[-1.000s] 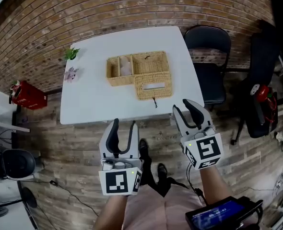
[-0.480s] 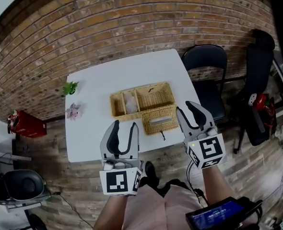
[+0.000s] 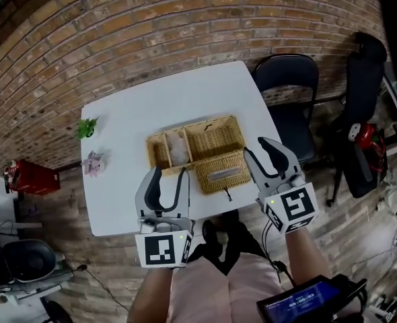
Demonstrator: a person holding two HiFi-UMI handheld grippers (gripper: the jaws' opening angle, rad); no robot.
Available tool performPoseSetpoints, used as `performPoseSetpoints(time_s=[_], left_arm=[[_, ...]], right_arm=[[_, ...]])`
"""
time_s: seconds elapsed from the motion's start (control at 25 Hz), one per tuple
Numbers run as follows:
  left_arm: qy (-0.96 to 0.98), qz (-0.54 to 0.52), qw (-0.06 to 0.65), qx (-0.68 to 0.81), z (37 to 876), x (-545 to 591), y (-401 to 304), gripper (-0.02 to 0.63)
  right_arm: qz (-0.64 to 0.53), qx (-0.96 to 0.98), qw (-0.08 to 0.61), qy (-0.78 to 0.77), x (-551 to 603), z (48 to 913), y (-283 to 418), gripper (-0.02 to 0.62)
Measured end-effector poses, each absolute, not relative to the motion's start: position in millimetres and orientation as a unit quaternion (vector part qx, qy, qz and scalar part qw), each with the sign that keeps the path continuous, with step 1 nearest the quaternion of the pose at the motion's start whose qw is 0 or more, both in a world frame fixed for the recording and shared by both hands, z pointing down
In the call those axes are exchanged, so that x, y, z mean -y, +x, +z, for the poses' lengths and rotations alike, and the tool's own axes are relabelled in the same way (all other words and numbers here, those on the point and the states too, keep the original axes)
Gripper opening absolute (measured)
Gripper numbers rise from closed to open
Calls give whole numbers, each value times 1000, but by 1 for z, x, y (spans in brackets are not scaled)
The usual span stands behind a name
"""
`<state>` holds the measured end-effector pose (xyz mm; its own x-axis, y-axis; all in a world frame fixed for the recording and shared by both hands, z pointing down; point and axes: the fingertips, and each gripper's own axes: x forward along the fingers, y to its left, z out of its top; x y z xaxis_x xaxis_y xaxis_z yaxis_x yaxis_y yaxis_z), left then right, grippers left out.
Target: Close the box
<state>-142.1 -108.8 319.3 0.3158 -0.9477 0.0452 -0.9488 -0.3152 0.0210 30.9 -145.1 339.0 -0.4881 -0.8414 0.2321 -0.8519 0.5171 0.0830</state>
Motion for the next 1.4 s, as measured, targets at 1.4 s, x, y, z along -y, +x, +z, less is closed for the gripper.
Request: performPoseSetpoints(time_s=[1.4], left_arm=[[829, 110, 170, 522, 496, 90, -77, 213]], right_arm=[[229, 884, 187, 363, 102, 528, 59, 144]])
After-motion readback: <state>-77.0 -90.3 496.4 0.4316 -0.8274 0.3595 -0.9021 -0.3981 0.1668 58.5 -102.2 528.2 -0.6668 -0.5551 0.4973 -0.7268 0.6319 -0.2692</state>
